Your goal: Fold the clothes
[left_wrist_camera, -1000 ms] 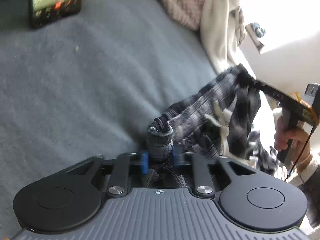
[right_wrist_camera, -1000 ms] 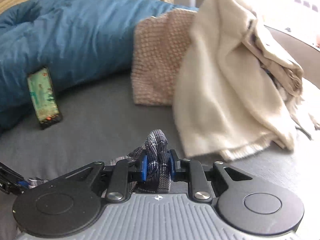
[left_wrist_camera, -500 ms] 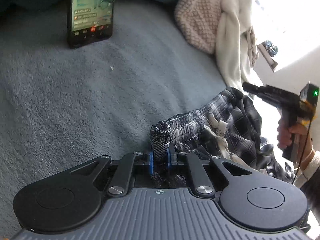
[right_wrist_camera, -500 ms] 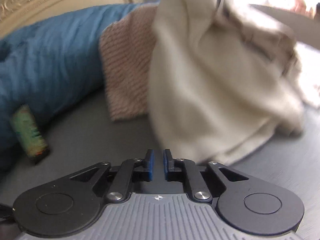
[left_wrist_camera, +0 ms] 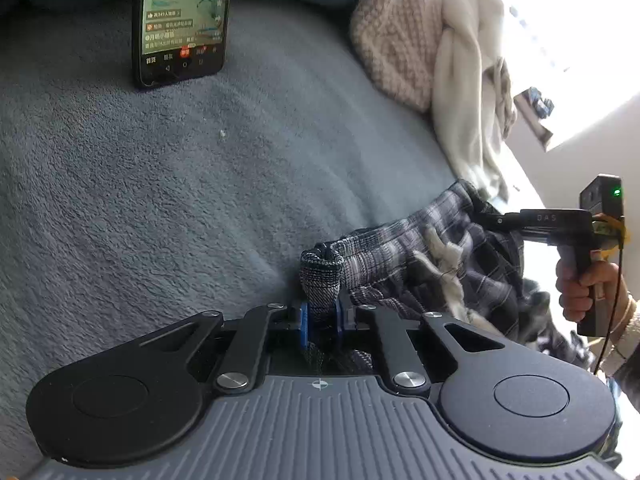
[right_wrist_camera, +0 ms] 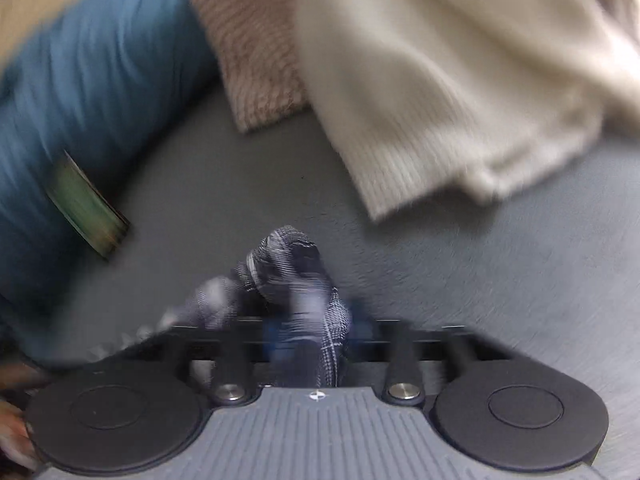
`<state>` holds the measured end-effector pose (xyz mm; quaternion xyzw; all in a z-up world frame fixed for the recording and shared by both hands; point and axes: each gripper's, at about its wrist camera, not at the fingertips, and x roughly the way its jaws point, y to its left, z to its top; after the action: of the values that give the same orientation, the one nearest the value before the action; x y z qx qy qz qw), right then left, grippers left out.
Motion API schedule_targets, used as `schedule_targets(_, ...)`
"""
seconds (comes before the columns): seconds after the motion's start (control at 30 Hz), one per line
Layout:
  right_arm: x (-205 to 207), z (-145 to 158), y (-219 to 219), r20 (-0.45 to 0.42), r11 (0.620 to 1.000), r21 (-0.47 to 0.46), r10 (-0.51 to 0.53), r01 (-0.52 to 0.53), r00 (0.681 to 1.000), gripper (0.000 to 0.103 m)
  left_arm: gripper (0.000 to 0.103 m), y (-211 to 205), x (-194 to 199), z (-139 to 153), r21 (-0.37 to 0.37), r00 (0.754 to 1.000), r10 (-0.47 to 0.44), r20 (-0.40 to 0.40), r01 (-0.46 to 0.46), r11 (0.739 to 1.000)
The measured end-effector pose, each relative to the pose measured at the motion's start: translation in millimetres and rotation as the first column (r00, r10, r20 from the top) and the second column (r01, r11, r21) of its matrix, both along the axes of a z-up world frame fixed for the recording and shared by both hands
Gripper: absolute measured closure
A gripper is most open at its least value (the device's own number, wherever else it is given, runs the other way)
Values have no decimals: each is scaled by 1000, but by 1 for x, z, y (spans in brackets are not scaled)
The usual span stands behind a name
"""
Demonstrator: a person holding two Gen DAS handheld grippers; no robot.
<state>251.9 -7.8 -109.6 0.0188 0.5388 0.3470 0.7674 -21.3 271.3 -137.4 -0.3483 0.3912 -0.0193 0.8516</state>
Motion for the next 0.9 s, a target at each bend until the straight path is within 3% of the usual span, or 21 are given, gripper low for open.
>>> schedule_targets(0.03,-2,10,6,49,1000,-22,6,-5,999,95,93,0,-1,1,-5,1000,8,19,-8,1000)
schedule_targets(0.07,-8,24,14,159,998,-56,31,-23,987,95,93,-1,-3,2,-10,999,17,39,-16,1000)
schedule_targets(0.1,-18,39,25,294,994,-92,91,-66,952,95,93,-1,-5,5,-7,998,25,61,-24,1000)
schedule_targets(0.17,-41,64,48,522,982,-107,188,-155,832,95,93,0,-12,16,38,993,36,108,-40,998)
schedule_targets(0.27,-59,61,77,710,956,-162,285,-244,644,95,93,7,-21,15,53,995,54,89,-59,997)
schedule_targets(0.3,-57,47,89,717,949,-192,309,-250,624,95,93,9,-22,11,53,997,60,56,-63,997)
schedule_targets(0.37,-49,12,106,661,932,-258,361,-253,658,95,93,15,-24,2,36,997,77,15,-78,996)
schedule_targets(0.43,-43,-26,122,605,906,-336,417,-258,678,95,93,19,-26,3,32,996,86,28,-86,996)
schedule_targets(0.57,-40,-13,127,658,941,-248,337,-229,673,95,93,17,-28,17,102,993,67,99,-77,992)
schedule_targets(0.67,-37,-3,130,694,962,-177,272,-208,667,95,93,19,-27,14,98,993,86,85,-94,991)
schedule_targets(0.77,-26,-15,133,636,957,-197,291,-214,715,94,92,20,-23,2,95,995,97,20,-99,991)
schedule_targets(0.87,-16,-15,132,585,963,-189,268,-193,766,84,90,21,-21,5,100,995,93,22,-95,990)
schedule_targets(0.9,-10,-6,130,562,969,-174,242,-173,791,68,88,21,-21,6,102,996,92,17,-94,990)
